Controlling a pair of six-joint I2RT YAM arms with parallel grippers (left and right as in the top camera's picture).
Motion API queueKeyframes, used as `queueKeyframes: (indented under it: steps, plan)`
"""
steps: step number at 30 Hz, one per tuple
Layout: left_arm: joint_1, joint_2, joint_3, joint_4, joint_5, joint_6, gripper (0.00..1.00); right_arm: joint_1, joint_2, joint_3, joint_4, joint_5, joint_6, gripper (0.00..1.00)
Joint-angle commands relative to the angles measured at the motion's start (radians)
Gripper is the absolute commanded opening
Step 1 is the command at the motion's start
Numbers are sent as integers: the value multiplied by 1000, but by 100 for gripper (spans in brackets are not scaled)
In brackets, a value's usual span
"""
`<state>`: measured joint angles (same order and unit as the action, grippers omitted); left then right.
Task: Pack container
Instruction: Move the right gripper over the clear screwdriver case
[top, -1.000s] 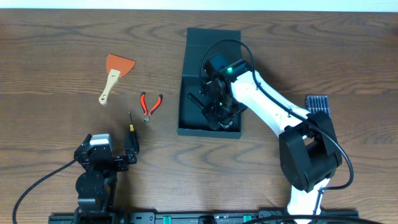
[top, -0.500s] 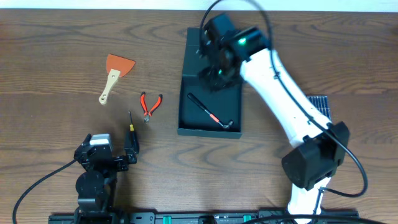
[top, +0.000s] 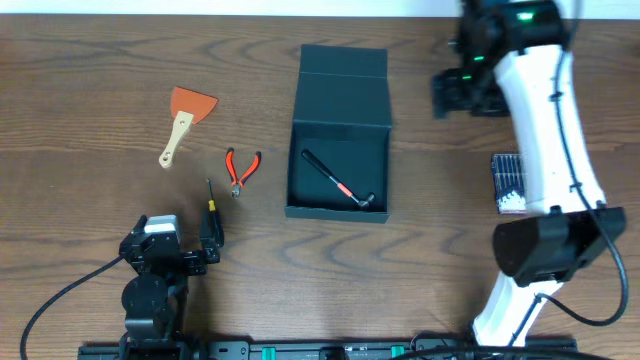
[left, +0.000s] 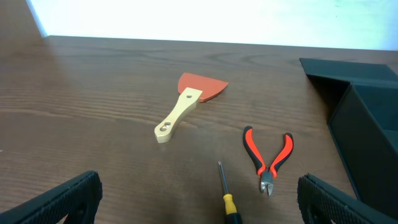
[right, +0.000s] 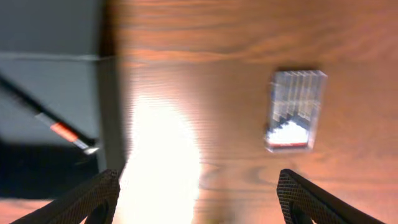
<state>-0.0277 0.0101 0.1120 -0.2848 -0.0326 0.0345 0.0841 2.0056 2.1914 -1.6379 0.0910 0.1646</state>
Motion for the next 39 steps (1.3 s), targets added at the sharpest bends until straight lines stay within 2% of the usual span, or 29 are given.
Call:
queueKeyframes:
  steps: [1,7,12,26,39]
  plan:
    - [4,-6,-11,-21,-1,14,99,-88,3,6,-5,22,-12,83]
    - [4,-6,-11,-21,-1,14,98,-213,3,-58,-5,17,-74,87]
    - [4,-6,-11,-21,-1,14,98,-279,3,-201,43,16,-129,90]
    - [4,-6,-11,-21,-1,14,98,-390,3,-694,395,-76,-279,98]
    - [4,-6,-11,-21,-1,14,98,-405,3,-737,539,-111,-450,99]
